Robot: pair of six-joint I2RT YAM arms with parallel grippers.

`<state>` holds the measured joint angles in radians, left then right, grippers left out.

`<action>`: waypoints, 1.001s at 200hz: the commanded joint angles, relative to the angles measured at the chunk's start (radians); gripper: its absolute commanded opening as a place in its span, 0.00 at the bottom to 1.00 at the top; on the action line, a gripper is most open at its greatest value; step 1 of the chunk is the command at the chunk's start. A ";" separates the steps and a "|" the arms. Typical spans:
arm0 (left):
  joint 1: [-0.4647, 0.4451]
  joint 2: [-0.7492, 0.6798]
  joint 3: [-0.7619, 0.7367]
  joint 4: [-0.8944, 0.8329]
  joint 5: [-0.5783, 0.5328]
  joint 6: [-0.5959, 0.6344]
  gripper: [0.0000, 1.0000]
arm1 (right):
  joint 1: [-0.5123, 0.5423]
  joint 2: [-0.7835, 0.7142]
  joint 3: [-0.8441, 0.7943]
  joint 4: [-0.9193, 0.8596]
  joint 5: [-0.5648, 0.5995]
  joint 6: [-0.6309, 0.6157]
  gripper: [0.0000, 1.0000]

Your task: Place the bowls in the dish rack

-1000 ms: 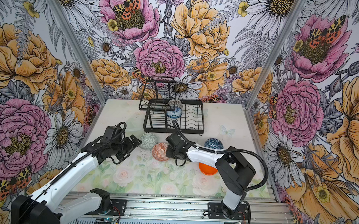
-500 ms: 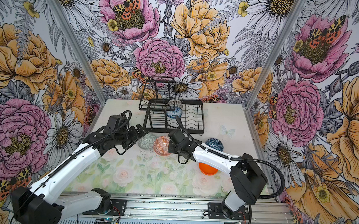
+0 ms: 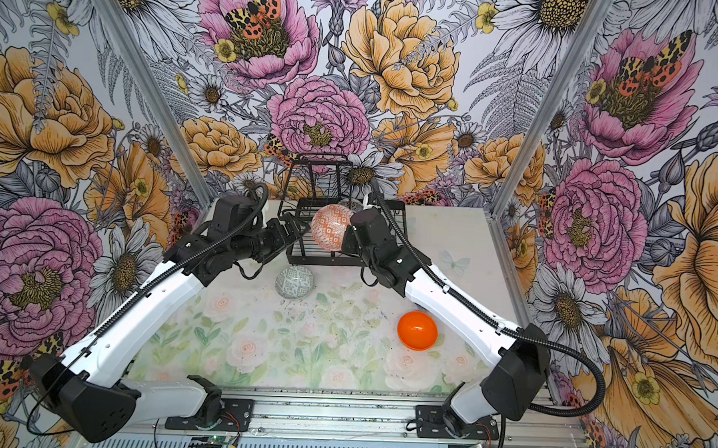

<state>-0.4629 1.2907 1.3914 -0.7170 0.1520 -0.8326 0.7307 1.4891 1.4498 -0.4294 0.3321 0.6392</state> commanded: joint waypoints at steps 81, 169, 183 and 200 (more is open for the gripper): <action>-0.034 0.077 0.143 0.037 0.012 0.115 0.77 | -0.001 0.057 0.173 0.037 0.056 -0.097 0.00; -0.050 0.105 0.112 0.137 -0.081 0.031 0.50 | 0.010 0.063 0.161 0.037 0.056 -0.044 0.00; -0.059 0.118 0.116 0.146 -0.087 0.027 0.49 | 0.011 0.063 0.160 0.036 0.056 -0.046 0.00; -0.066 0.141 0.124 0.146 -0.094 0.022 0.45 | 0.012 0.062 0.157 0.036 0.055 -0.047 0.00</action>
<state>-0.5137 1.4006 1.5070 -0.6083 0.0963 -0.7929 0.7345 1.5528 1.5784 -0.4374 0.3733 0.5755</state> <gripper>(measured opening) 0.469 0.073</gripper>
